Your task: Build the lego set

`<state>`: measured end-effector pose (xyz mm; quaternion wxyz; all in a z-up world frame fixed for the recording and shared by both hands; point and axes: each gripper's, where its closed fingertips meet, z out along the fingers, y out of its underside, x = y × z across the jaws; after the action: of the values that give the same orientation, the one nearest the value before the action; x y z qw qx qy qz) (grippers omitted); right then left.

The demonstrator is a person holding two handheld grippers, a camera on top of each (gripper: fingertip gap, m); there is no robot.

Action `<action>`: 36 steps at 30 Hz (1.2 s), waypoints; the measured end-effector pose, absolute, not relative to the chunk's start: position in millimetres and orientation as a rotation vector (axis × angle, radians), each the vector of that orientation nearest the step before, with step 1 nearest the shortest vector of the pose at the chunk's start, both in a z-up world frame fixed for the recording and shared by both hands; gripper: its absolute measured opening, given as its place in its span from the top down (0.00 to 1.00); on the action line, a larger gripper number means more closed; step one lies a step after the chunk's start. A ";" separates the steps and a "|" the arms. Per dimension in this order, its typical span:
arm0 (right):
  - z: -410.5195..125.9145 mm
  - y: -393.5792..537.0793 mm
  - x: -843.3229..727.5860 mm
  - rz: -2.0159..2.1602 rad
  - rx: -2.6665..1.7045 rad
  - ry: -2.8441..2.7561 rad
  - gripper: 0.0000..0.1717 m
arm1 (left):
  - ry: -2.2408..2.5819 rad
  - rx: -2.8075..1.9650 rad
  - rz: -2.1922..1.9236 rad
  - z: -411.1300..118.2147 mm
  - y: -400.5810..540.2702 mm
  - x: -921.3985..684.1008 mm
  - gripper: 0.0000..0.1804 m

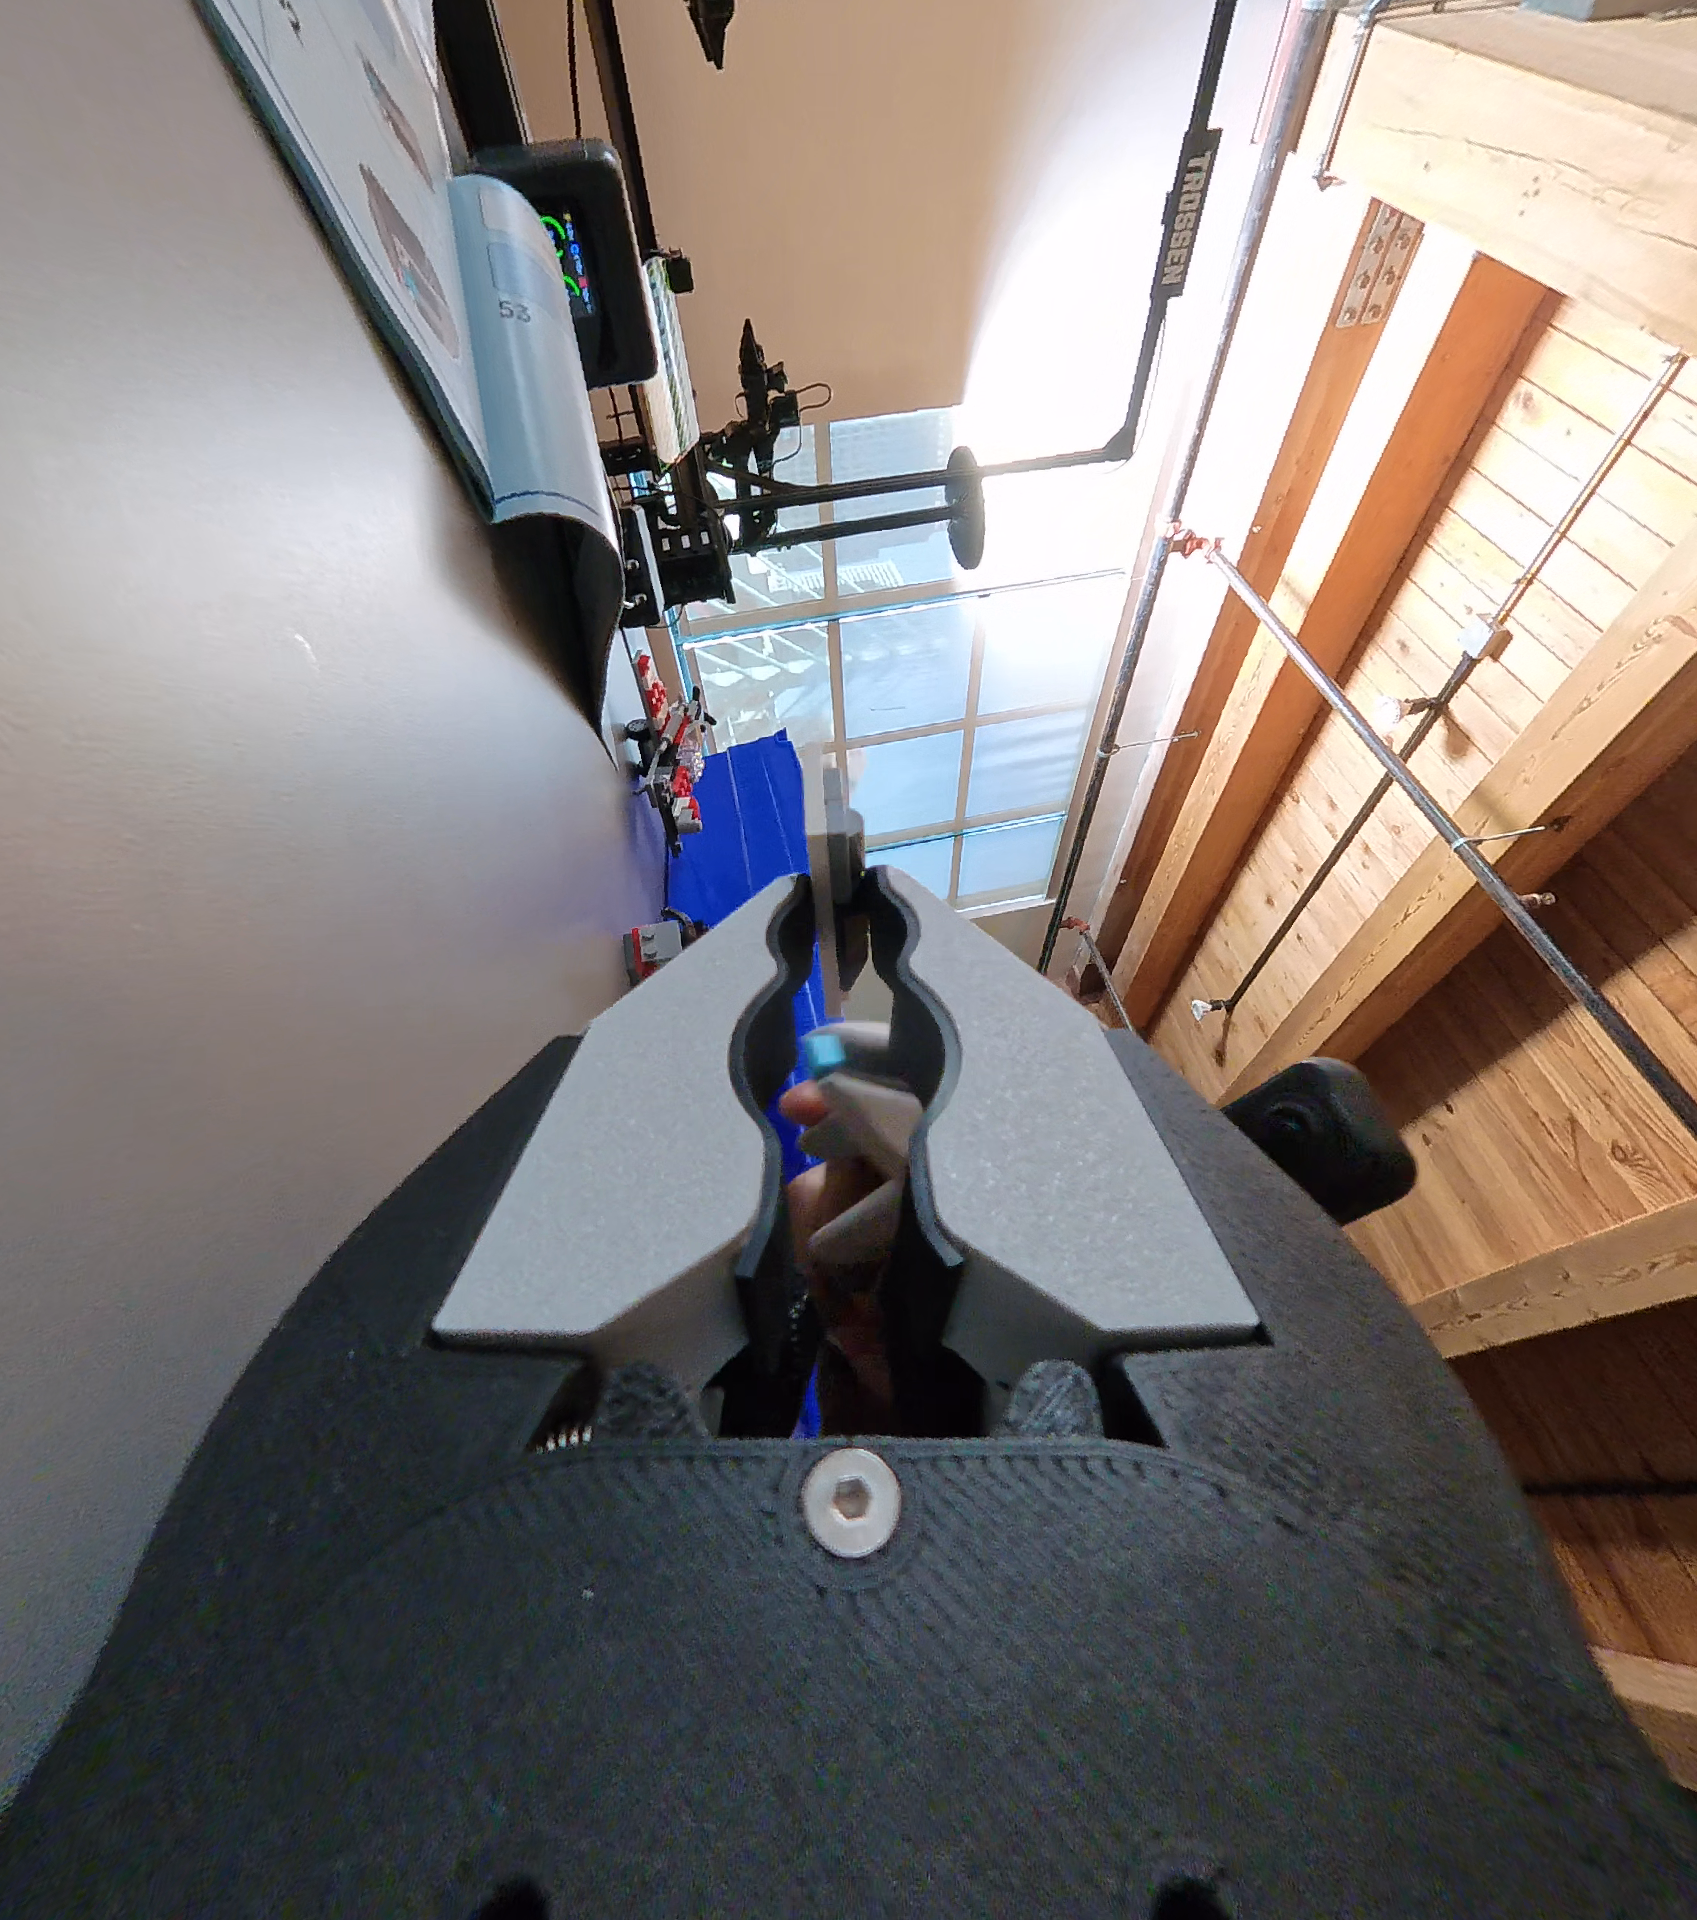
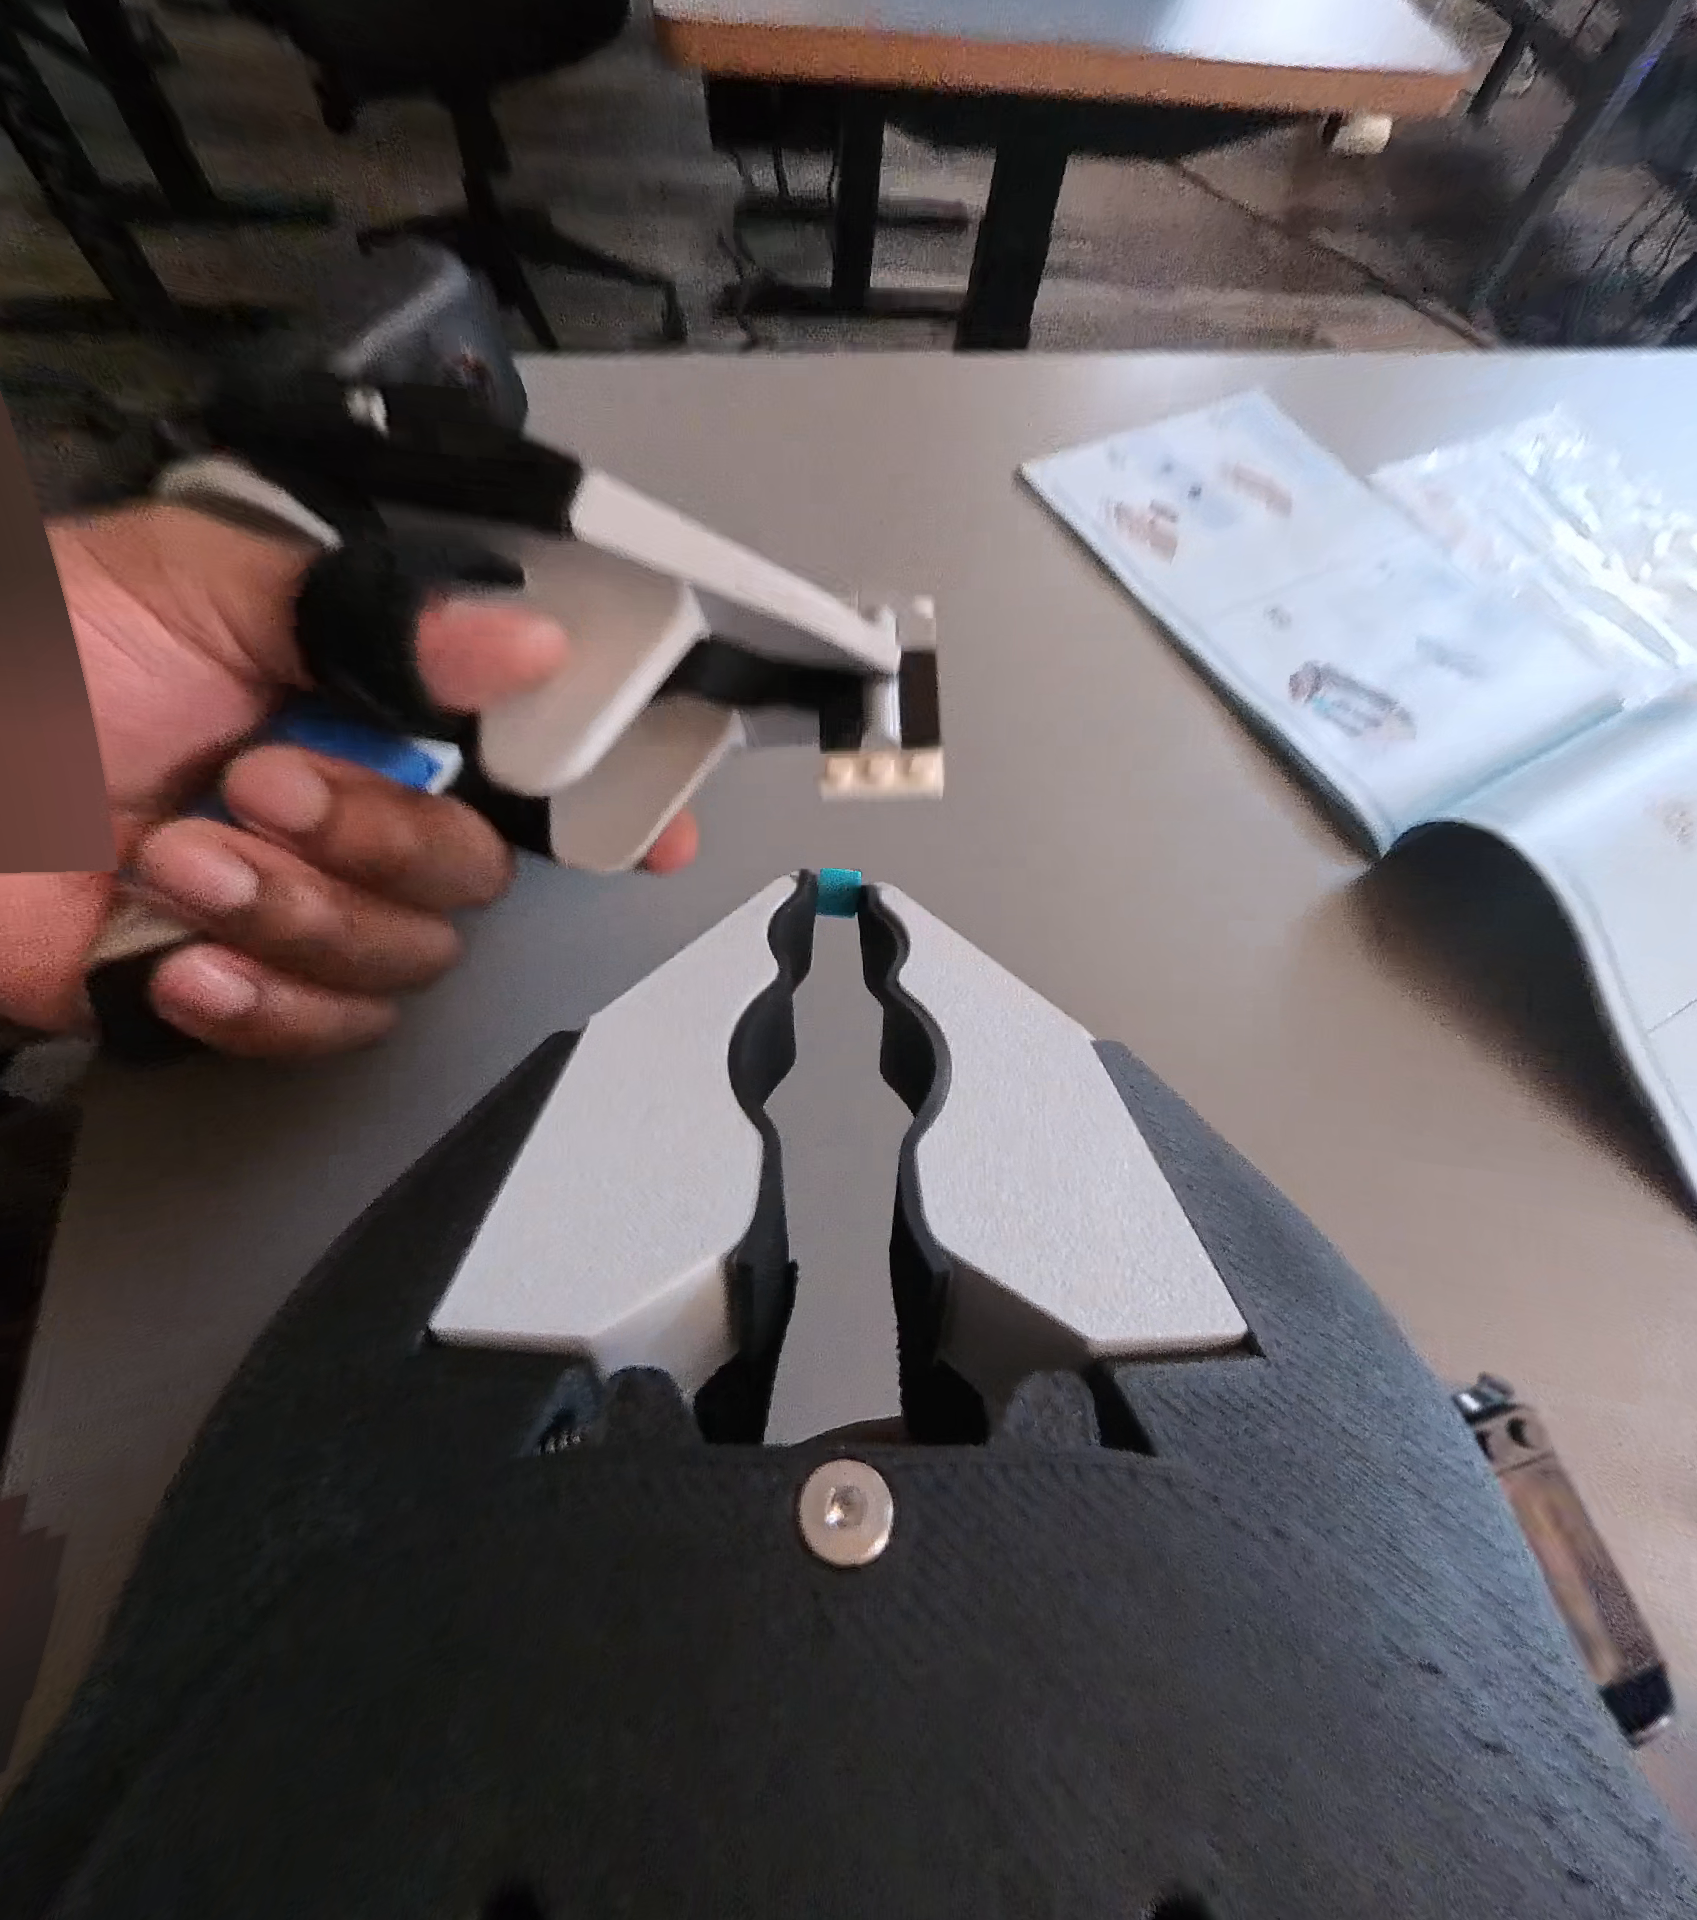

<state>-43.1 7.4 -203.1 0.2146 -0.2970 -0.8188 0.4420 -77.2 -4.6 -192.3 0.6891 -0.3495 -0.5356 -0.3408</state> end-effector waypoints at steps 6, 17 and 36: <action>-189.9 2.8 -50.7 1.187 -0.783 -2.254 0.95 | -1.212 -0.819 -0.776 -195.8 0.6 -72.8 0.94; -190.8 3.7 -57.0 1.170 -0.814 -2.242 0.95 | -1.210 -0.813 -0.794 -195.7 1.3 -71.4 0.94; -197.7 1.6 -58.9 1.137 -0.809 -2.251 0.94 | -1.216 -0.803 -0.793 -196.0 0.3 -72.2 0.95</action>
<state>-58.9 1.6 -197.7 0.2439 -0.2963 -0.8243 0.4162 -72.2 0.3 -196.0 0.6751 -0.3569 -0.5408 -0.3527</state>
